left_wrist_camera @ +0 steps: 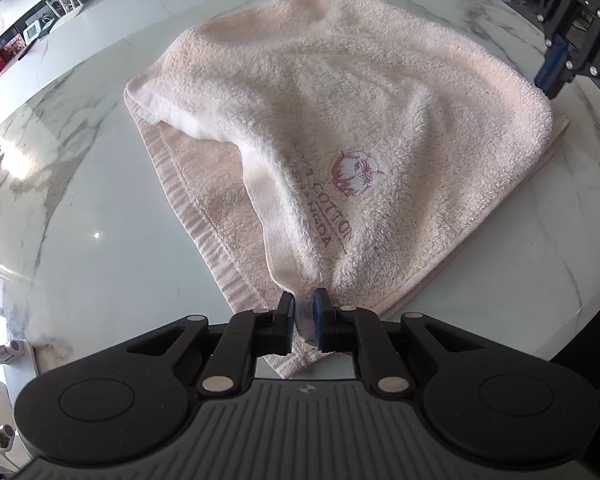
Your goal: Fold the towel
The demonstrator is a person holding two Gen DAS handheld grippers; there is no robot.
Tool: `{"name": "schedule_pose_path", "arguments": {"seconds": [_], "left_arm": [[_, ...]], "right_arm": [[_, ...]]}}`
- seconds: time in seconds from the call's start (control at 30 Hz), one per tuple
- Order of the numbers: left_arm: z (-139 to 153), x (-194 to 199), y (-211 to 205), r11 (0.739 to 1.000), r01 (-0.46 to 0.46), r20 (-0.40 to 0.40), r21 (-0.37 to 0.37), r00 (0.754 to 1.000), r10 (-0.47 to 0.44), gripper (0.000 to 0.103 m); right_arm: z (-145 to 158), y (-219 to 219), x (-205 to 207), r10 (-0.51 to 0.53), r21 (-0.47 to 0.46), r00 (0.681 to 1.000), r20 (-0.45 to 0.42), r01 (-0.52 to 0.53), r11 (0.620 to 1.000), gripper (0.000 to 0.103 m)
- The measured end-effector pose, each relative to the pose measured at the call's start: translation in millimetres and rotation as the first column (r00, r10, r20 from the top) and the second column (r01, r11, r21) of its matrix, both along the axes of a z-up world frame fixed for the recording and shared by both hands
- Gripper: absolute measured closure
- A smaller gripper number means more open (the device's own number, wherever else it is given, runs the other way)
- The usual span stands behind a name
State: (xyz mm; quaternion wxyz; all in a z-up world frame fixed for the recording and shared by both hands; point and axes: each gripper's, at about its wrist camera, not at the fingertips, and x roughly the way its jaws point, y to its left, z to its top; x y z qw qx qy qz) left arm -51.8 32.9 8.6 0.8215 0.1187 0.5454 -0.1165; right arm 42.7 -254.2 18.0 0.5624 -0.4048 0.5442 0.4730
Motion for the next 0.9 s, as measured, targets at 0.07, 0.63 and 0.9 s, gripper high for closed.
{"name": "schedule_pose_path", "arguments": {"seconds": [0.07, 0.63, 0.9], "left_arm": [[0.0, -0.2, 1.5, 1.000, -0.008, 0.003, -0.010, 1.000, 0.008, 0.094], [14.7, -5.8, 12.3, 0.992, -0.090, 0.040, -0.085, 0.995, 0.094, 0.096], [20.5, -14.0, 10.1, 0.990, -0.121, 0.011, -0.070, 0.993, 0.122, 0.097]], "right_arm": [[-2.1, -6.4, -13.7, -0.001, -0.009, 1.000, 0.015, 0.001, 1.000, 0.073], [-14.5, -14.8, -28.2, -0.115, 0.042, 0.987, 0.110, 0.111, 0.993, 0.096], [-20.8, -6.3, -35.2, -0.122, -0.004, 0.985, 0.125, 0.124, 0.992, 0.096]]}}
